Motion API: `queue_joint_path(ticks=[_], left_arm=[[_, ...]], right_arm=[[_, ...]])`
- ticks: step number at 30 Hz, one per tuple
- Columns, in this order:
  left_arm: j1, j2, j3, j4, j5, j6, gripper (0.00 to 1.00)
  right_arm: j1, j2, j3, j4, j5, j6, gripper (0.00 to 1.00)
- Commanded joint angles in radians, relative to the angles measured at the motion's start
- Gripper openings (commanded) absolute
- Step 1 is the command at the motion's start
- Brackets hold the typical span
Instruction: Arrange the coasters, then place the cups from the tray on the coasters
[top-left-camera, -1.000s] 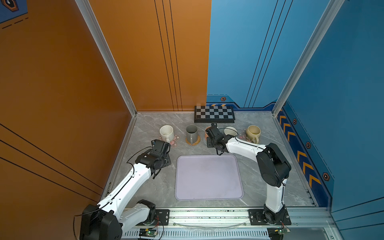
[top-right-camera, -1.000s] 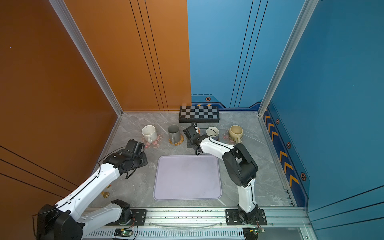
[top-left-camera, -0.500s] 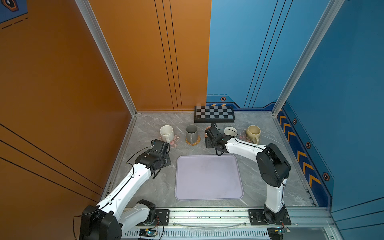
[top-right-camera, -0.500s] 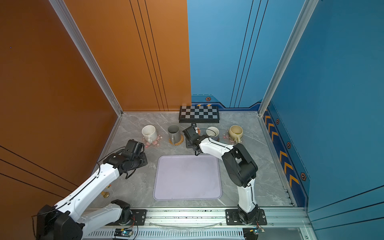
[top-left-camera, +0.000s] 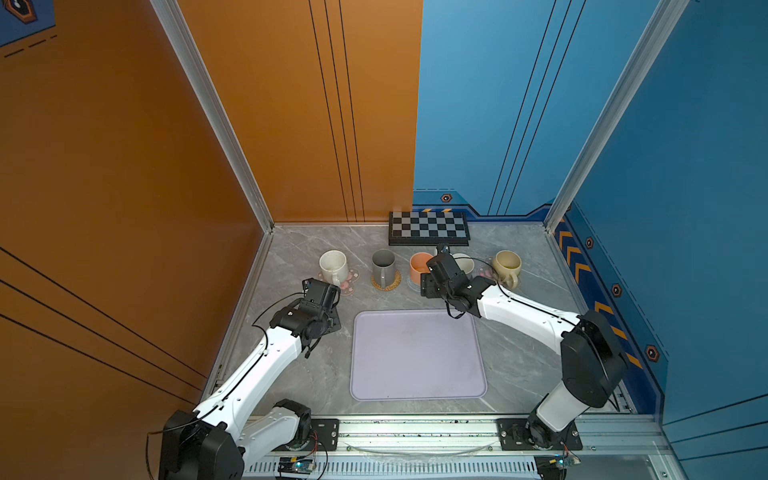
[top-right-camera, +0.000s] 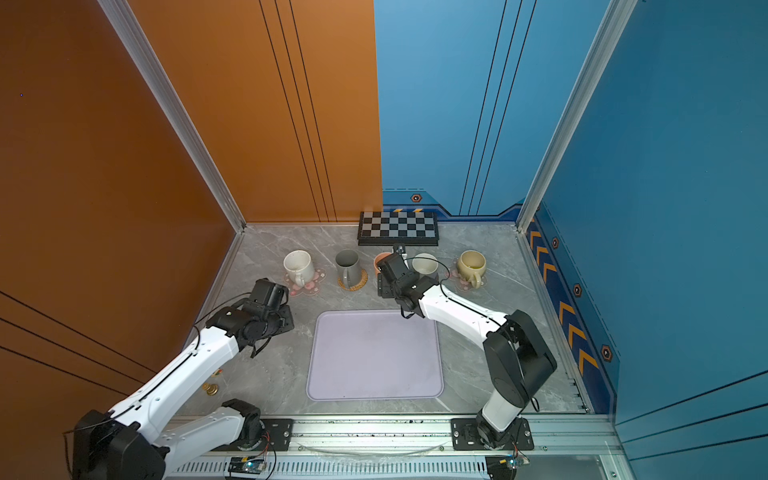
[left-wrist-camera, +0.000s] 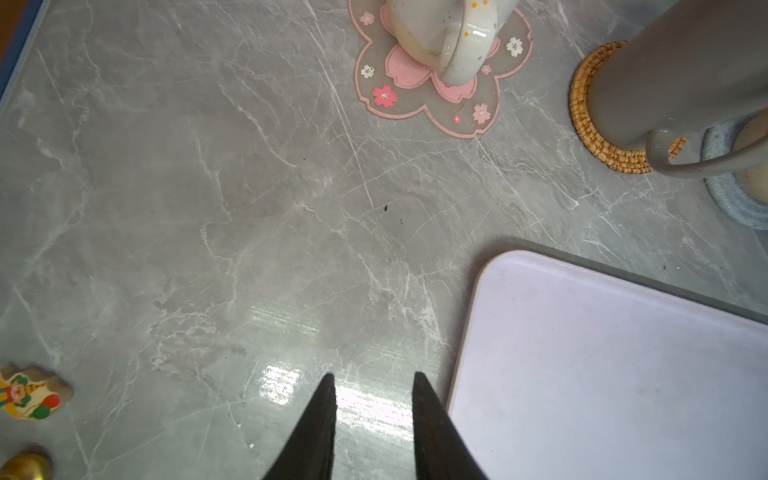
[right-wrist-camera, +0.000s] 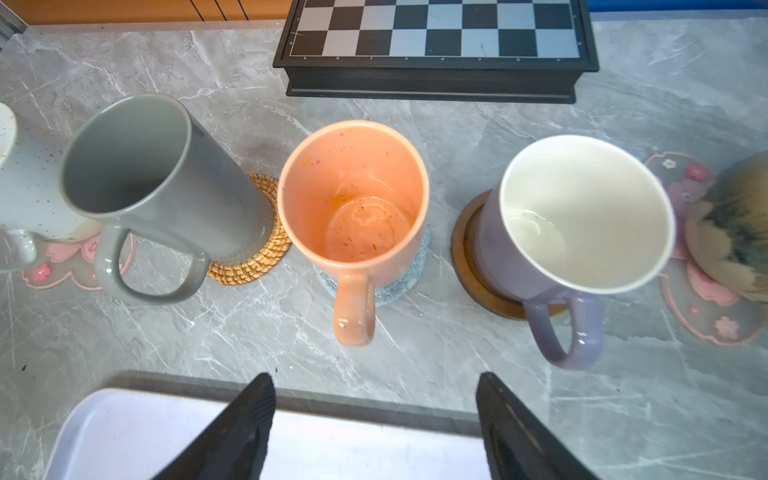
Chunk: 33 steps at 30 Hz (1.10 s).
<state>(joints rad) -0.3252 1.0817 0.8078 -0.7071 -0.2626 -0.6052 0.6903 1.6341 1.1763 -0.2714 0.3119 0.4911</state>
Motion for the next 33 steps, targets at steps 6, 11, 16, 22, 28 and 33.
queue_joint_path(ticks=[6, 11, 16, 22, 28, 33], left_arm=[[0.015, 0.011, 0.025, 0.081, -0.158, 0.140, 0.32], [0.027, 0.031, 0.036, 0.115, -0.188, 0.188, 0.33], [0.034, 0.065, 0.057, 0.116, -0.237, 0.196, 0.35], [0.034, 0.103, 0.085, 0.163, -0.235, 0.218, 0.38], [0.035, 0.115, 0.109, 0.215, -0.262, 0.286, 0.55], [0.057, 0.094, 0.147, 0.270, -0.270, 0.354, 0.98]], right_arm=[[-0.068, -0.184, -0.147, -0.041, 0.077, -0.029, 0.81], [-0.143, -0.291, -0.223, -0.042, 0.082, -0.041, 0.81], [-0.234, -0.396, -0.291, -0.042, 0.080, -0.079, 0.83], [-0.371, -0.484, -0.341, -0.041, 0.014, -0.083, 0.84], [-0.458, -0.525, -0.361, -0.040, 0.012, -0.093, 0.88], [-0.531, -0.506, -0.350, -0.018, -0.024, -0.096, 0.91]])
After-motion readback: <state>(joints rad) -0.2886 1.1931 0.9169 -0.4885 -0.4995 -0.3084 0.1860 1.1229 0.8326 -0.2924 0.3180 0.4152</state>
